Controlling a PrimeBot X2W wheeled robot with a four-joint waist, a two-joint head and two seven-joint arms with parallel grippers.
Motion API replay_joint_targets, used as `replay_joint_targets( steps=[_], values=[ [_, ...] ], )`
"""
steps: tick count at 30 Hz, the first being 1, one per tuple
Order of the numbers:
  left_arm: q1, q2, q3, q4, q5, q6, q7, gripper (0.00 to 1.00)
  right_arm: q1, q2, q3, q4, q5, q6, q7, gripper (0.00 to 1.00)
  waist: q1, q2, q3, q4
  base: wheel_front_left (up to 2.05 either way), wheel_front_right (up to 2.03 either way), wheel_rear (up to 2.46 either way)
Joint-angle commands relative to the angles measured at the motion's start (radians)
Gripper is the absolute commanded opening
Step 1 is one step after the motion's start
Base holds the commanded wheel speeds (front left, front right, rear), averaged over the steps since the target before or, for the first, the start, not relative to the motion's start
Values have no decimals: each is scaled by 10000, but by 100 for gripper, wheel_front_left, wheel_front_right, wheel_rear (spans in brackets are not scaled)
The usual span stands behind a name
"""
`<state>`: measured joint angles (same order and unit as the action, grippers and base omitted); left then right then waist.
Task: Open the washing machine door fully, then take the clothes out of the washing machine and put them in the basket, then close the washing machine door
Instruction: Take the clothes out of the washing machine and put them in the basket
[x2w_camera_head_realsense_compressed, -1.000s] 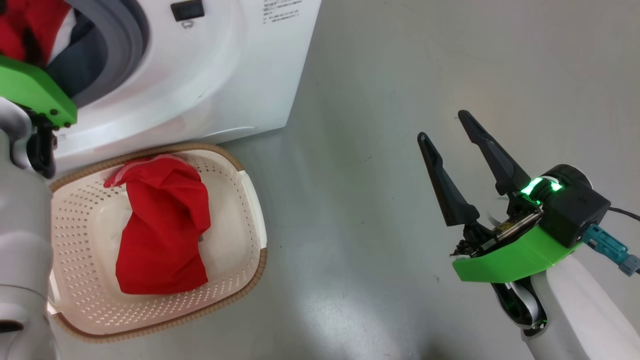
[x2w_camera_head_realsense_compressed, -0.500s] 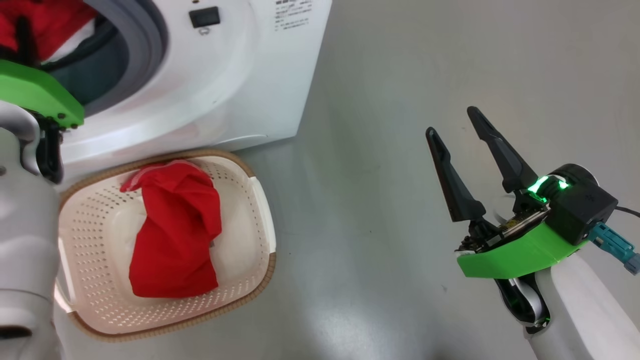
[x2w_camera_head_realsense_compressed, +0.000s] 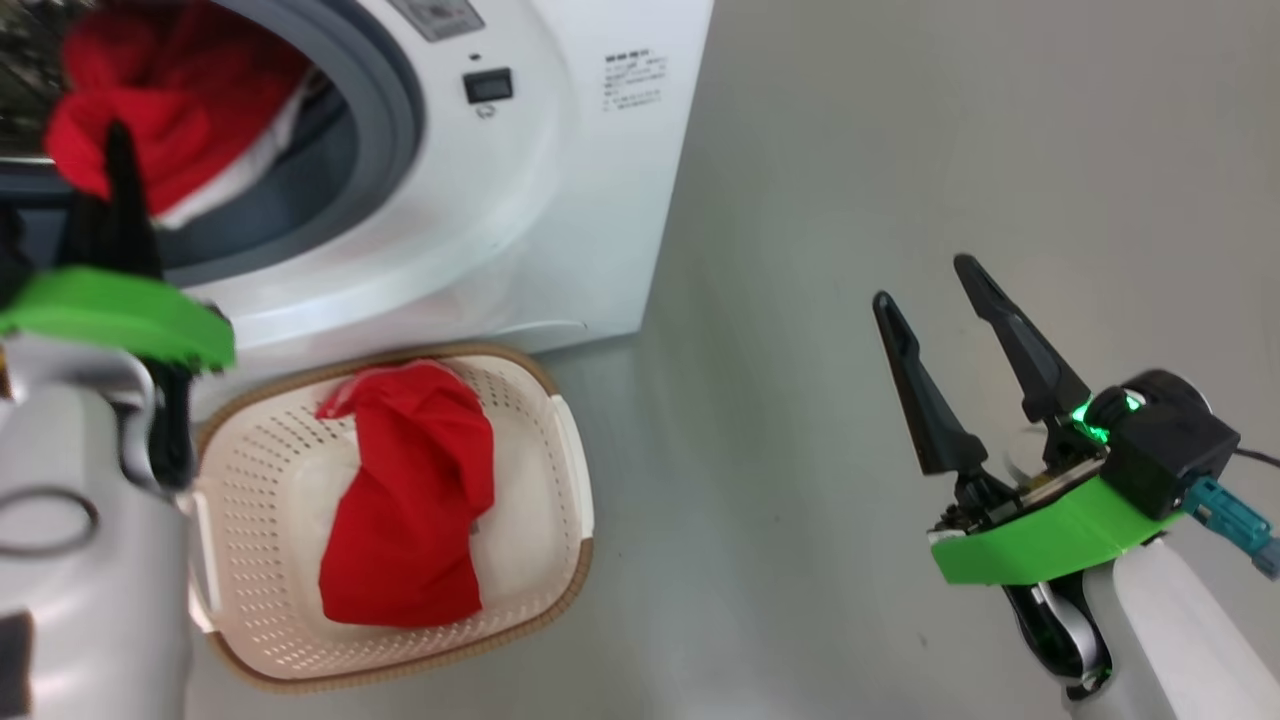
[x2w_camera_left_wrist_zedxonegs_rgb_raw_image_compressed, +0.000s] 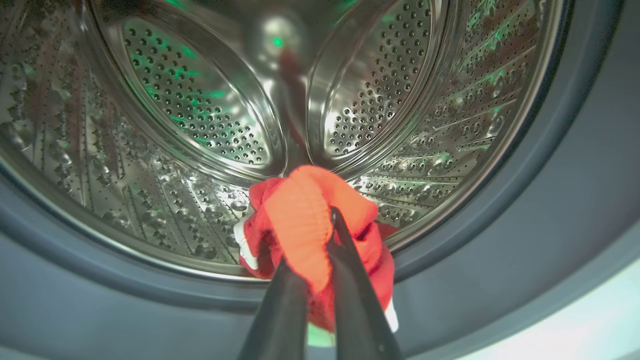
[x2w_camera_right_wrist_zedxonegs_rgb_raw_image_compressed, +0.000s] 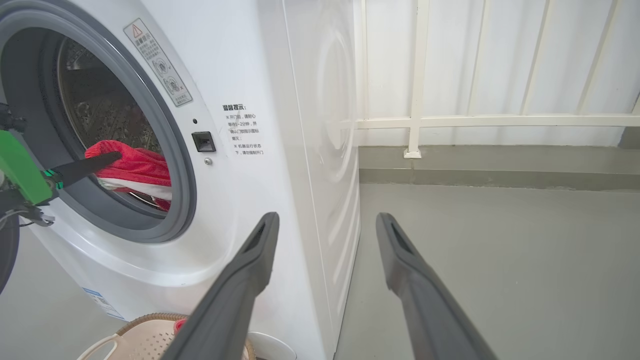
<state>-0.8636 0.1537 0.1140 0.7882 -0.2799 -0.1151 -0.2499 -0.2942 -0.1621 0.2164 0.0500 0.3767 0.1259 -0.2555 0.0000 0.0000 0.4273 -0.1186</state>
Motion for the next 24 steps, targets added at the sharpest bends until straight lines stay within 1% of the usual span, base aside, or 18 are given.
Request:
replay_joint_targets(
  steps=[1,5,13,17,18,24],
  values=[
    [557,270,317,-702,140,-47,-116,0,322,-82,98,-195,-30,48,-63,100,0,0,-446,286,0,0,0],
    [1610,-39,583,-1815,271,-52,-117,0,571,-98,45,-169,-36,48,-63,100,0,0,-839,405,0,0,0],
    [3277,-556,1011,-3352,226,-86,-117,0,1044,-62,-81,-149,-21,48,-63,100,0,0,-1686,536,0,0,0],
    [3954,-730,1015,-4107,202,-98,-117,0,1177,-13,-86,-146,-9,48,-63,100,0,0,-1971,540,0,0,0],
    [3954,-730,1015,-4107,202,-98,-117,0,1177,-13,-86,-146,-9,48,-63,100,0,0,-1971,540,0,0,0],
    [4799,-906,931,-5355,80,-72,-118,0,1471,46,-165,-150,-1,48,-63,100,0,0,-2323,562,0,0,0]
  ],
)
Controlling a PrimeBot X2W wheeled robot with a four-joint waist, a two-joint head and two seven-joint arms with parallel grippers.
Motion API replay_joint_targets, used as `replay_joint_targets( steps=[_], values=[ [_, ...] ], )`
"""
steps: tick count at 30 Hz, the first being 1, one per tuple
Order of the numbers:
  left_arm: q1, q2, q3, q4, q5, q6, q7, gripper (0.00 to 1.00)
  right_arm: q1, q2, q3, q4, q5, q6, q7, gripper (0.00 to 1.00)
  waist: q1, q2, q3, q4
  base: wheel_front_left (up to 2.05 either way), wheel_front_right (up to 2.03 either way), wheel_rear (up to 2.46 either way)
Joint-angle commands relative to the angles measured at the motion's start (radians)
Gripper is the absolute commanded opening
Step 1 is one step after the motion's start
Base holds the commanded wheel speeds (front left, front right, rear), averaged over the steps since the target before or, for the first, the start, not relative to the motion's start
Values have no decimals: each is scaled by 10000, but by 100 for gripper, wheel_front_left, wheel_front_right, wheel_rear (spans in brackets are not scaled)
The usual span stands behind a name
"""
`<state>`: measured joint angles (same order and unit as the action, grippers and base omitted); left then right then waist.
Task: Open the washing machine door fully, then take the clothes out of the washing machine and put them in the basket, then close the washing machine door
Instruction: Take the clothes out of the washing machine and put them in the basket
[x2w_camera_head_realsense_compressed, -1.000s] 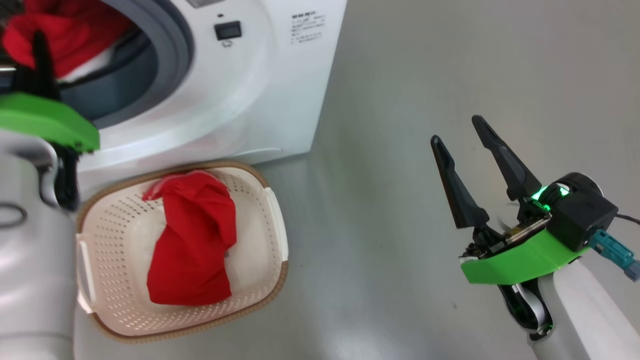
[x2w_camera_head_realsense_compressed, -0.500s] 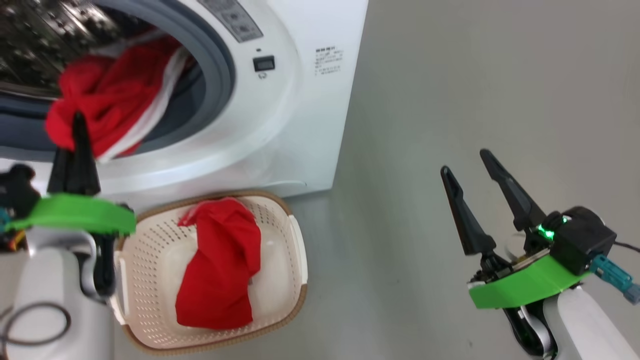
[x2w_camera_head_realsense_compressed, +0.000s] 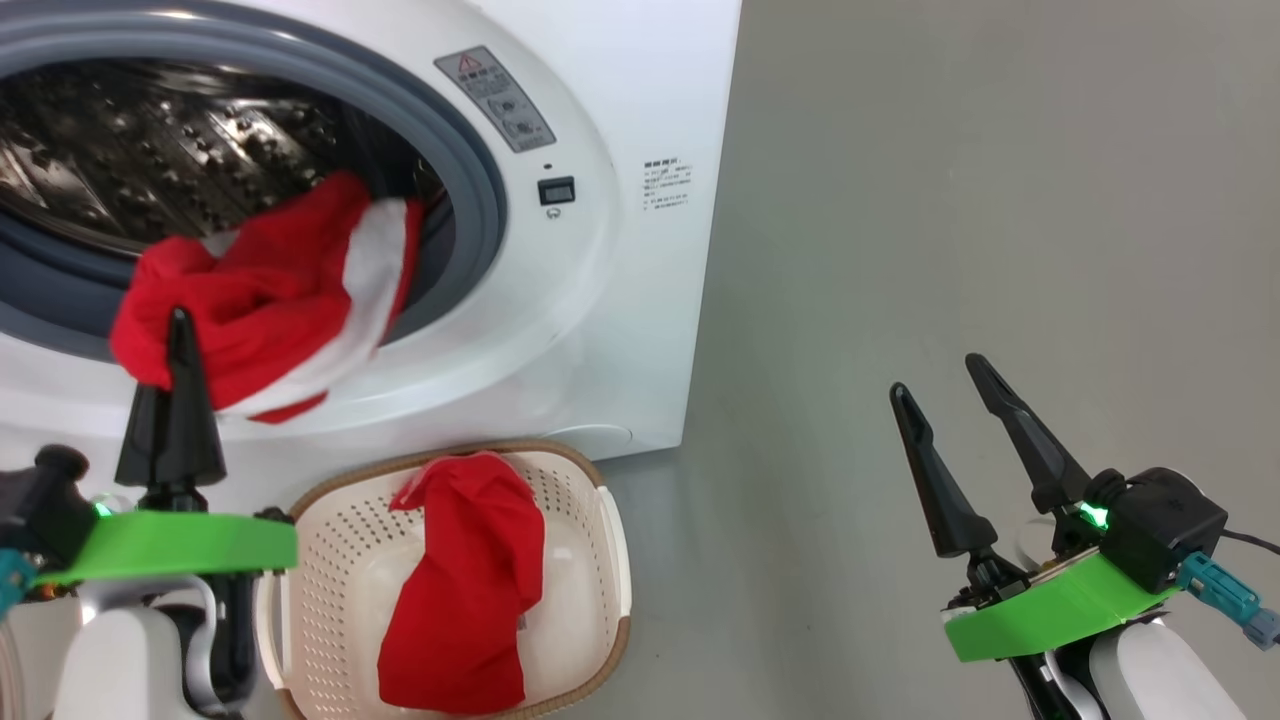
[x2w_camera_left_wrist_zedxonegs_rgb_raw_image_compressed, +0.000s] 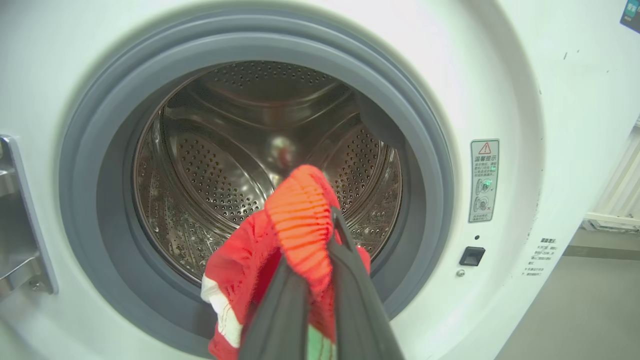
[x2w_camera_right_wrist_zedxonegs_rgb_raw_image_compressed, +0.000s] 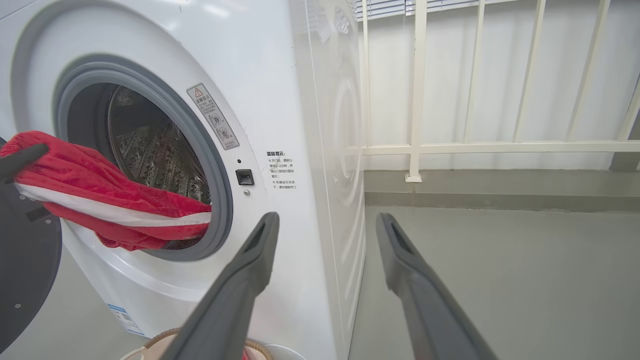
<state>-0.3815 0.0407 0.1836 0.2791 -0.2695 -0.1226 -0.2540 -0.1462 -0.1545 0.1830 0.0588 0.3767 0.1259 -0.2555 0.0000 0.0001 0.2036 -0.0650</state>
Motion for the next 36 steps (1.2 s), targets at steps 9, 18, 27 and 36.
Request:
replay_joint_targets(
  steps=[9,18,27,36],
  values=[
    [1320,111,-480,-2437,-459,596,106,0,180,-75,246,-254,20,48,-63,100,0,-1,-329,9,0,0,0],
    [2015,98,-1249,-3228,-1145,1040,417,0,91,-141,298,-274,-63,48,-63,100,0,-1,68,61,0,0,0],
    [1232,96,-1791,-606,-1946,1017,431,0,-364,-129,360,-343,-121,48,-63,100,0,-1,979,-9,0,0,0],
    [-158,96,-2092,2487,-2578,769,103,0,-864,-77,379,-402,-124,48,-63,100,0,-1,1962,-213,0,0,0]
  ],
)
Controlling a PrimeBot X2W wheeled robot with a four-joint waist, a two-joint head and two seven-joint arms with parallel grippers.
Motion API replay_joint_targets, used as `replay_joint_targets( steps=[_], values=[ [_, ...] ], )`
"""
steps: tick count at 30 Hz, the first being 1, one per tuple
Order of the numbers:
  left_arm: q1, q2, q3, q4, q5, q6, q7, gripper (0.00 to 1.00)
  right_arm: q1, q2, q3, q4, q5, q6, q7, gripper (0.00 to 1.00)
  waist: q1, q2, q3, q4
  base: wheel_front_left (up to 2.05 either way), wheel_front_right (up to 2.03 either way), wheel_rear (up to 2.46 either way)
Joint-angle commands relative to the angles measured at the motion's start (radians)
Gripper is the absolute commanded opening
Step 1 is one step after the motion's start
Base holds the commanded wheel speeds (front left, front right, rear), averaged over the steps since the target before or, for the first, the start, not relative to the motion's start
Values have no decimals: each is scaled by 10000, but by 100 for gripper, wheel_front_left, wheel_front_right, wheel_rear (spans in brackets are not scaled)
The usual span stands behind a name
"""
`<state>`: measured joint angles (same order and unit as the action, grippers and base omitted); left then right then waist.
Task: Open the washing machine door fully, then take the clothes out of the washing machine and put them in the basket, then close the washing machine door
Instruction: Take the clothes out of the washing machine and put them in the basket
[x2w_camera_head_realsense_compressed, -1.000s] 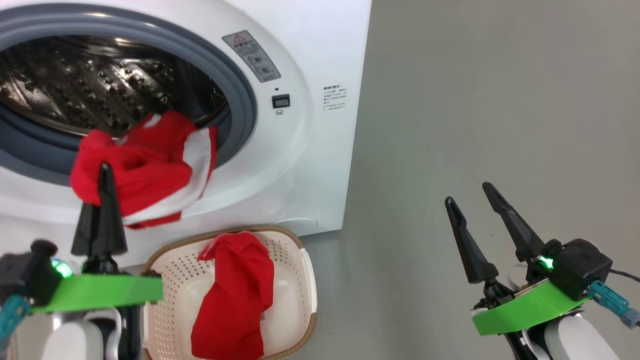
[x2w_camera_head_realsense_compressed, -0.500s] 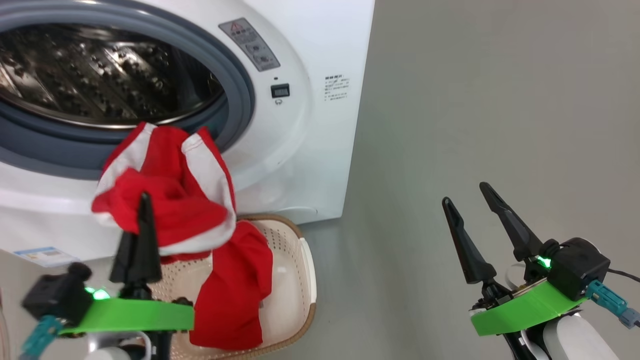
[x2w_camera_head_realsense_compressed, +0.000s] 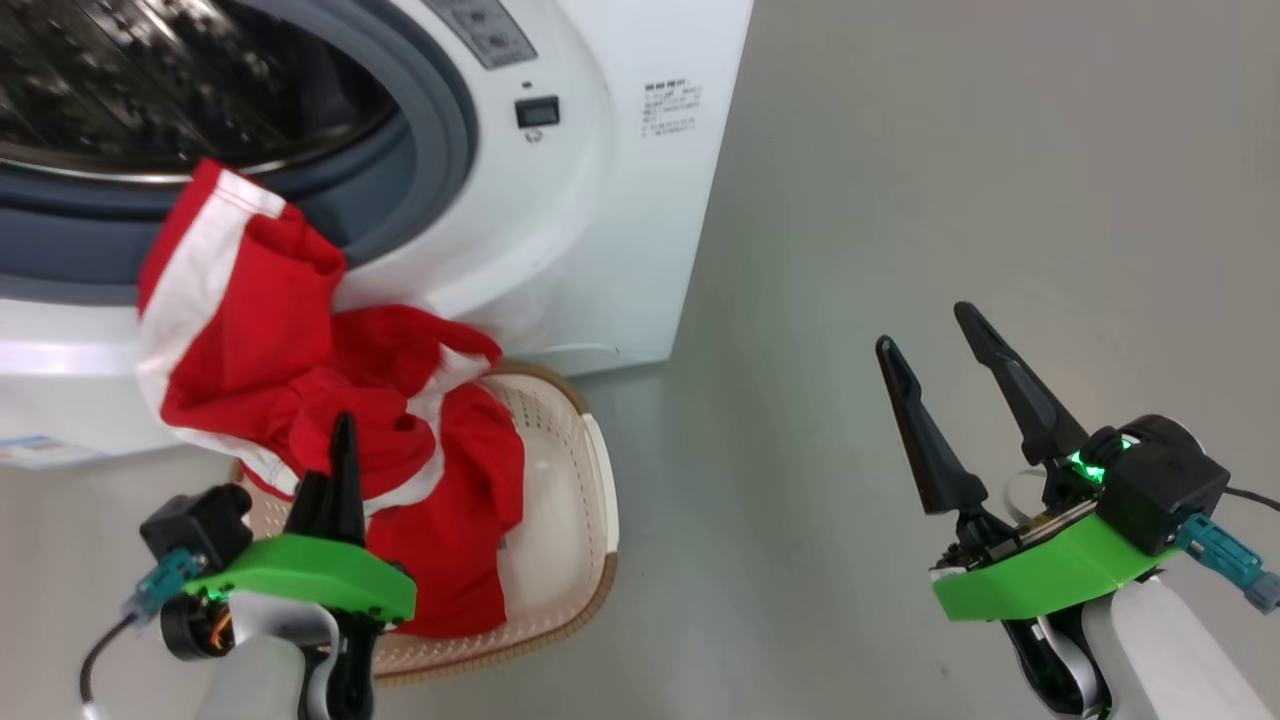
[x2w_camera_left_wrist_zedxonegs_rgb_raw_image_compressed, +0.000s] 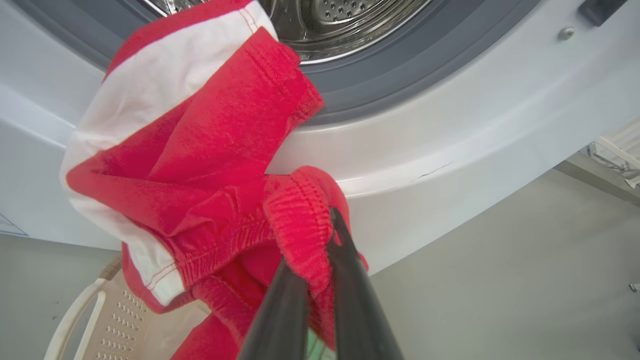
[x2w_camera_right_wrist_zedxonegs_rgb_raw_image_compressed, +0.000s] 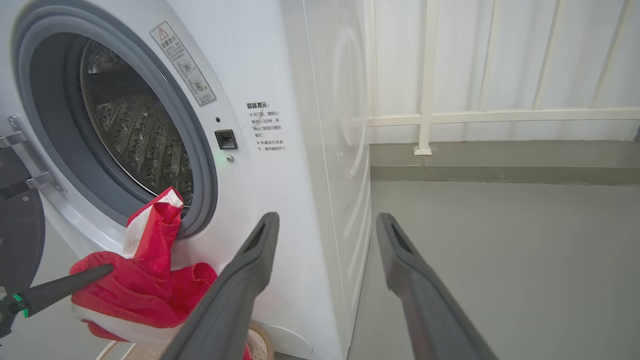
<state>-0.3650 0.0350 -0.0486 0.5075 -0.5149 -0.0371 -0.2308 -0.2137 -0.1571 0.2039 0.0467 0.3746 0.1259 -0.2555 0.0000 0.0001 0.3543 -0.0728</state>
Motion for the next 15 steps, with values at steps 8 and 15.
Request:
replay_joint_targets(
  steps=[8,15],
  values=[
    [-1460,153,42,2773,-1045,-406,-228,0,-529,17,205,-350,-115,48,-63,100,0,-1,1155,-258,0,0,0],
    [-2568,153,-416,5025,-1620,-586,-265,0,-891,57,293,-405,-136,48,-63,100,0,-1,1796,-308,0,0,0]
  ],
)
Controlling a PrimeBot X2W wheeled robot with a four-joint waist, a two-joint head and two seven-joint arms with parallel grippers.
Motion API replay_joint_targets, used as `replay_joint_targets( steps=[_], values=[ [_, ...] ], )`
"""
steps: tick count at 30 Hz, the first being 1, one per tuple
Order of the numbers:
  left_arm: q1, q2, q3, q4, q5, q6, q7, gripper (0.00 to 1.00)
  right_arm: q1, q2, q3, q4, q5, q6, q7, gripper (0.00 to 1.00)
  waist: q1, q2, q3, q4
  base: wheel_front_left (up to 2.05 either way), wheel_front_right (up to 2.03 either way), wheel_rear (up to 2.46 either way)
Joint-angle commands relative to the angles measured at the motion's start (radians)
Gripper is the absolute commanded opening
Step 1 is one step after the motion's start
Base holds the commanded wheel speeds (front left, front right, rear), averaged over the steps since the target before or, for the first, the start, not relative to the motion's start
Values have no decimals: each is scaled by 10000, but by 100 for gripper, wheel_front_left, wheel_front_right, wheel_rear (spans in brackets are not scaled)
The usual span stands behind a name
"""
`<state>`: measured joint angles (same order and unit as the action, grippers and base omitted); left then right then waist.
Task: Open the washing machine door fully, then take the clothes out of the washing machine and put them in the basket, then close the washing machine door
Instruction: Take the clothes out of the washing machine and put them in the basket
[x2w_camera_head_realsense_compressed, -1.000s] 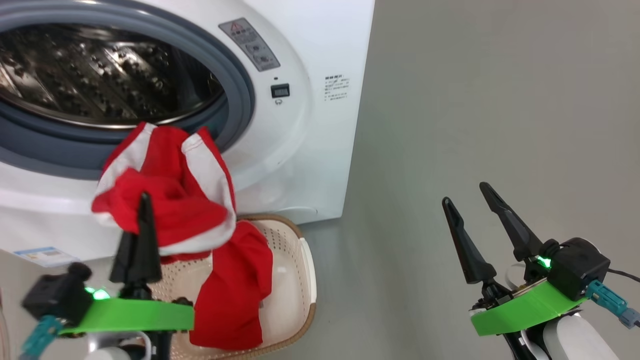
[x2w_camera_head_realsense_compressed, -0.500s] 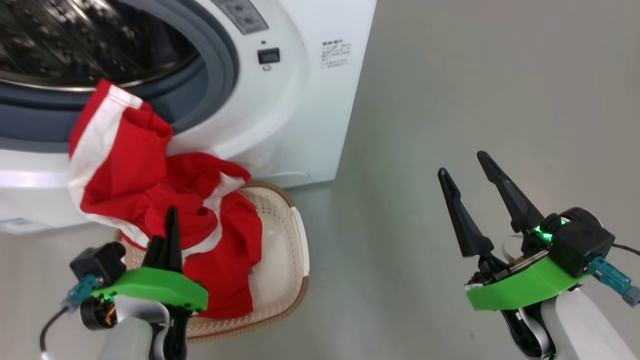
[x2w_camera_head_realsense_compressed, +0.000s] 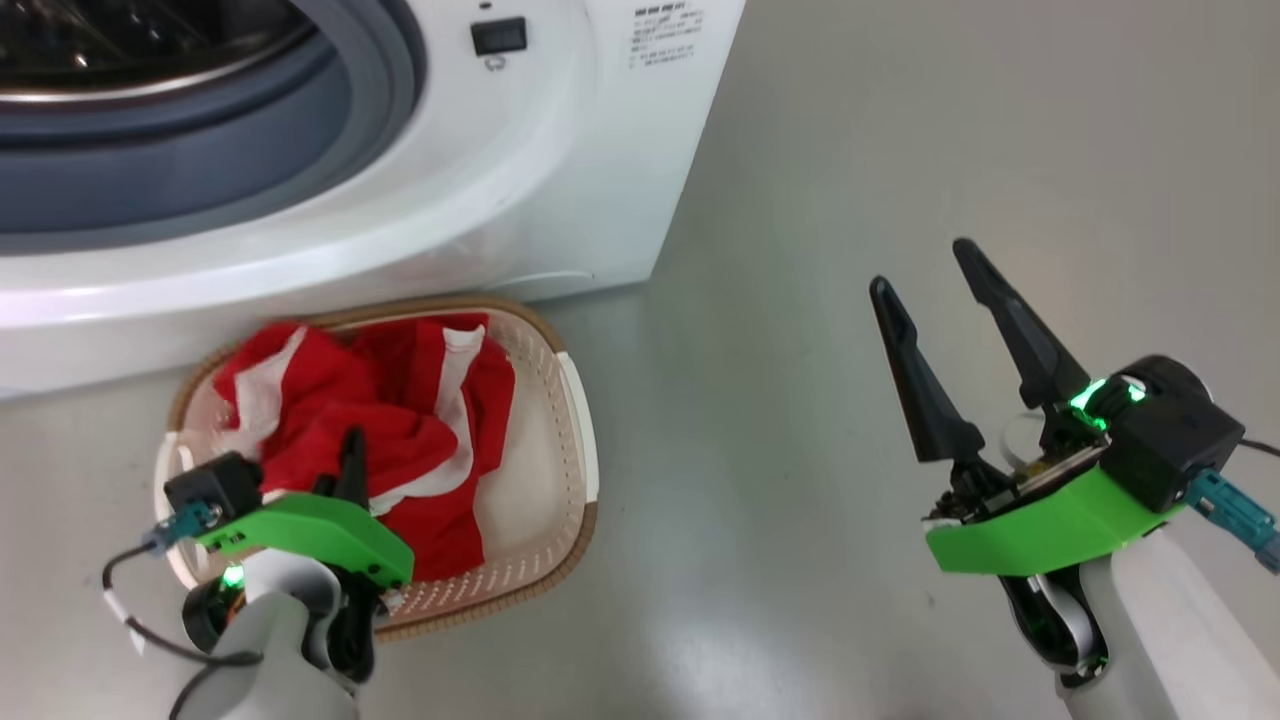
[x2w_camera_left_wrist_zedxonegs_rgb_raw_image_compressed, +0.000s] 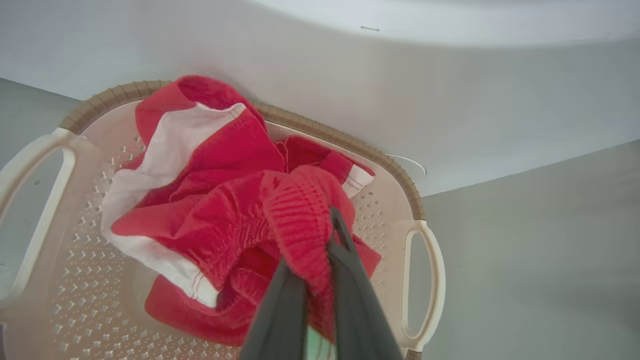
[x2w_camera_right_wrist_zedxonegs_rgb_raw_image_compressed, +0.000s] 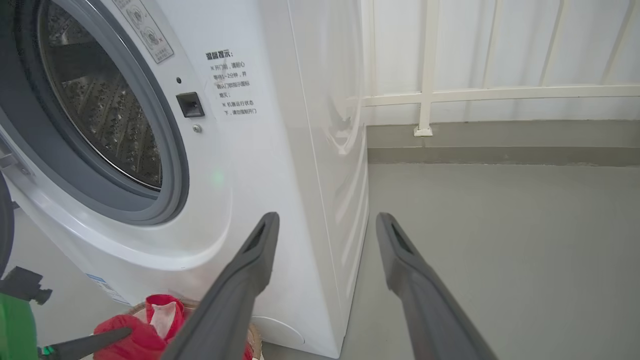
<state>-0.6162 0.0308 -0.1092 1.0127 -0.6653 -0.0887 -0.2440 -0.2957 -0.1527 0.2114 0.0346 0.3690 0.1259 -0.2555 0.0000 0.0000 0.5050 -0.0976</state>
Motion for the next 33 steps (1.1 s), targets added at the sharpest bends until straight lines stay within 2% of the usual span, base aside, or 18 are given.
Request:
replay_joint_targets(
  steps=[1,8,16,18,20,21,22,23,33],
  values=[
    [-201,195,170,246,-143,-72,-138,0,-124,16,233,-292,-79,48,-63,100,0,0,370,-74,0,0,0],
    [-1136,195,-56,1961,-191,-87,103,0,-450,52,366,-292,-70,48,-63,100,0,0,905,-221,0,0,0],
    [-1644,328,-509,2577,165,93,495,0,-653,116,437,-278,-66,48,-63,100,0,0,1380,-387,0,0,0],
    [-1678,348,-589,2631,212,94,586,4,-670,117,427,-273,-57,48,-63,100,0,0,1406,-415,0,0,0],
    [-1683,350,-657,2670,232,63,711,22,-690,107,409,-242,-46,48,-63,100,0,0,1383,-429,0,0,0],
    [-1675,349,-711,2685,262,41,748,41,-698,108,392,-234,-50,48,-63,100,0,0,1352,-429,0,0,0],
    [-1658,350,-774,2694,308,21,709,75,-697,115,375,-228,-54,48,-63,100,0,0,1305,-423,0,0,0],
    [-1632,349,-820,2703,341,7,643,100,-690,120,362,-204,-52,48,-63,100,0,0,1238,-415,0,0,0],
    [-1224,330,-1016,2746,396,-113,219,100,-460,320,-59,87,-85,48,-63,100,0,0,366,-232,0,0,0]
  ],
)
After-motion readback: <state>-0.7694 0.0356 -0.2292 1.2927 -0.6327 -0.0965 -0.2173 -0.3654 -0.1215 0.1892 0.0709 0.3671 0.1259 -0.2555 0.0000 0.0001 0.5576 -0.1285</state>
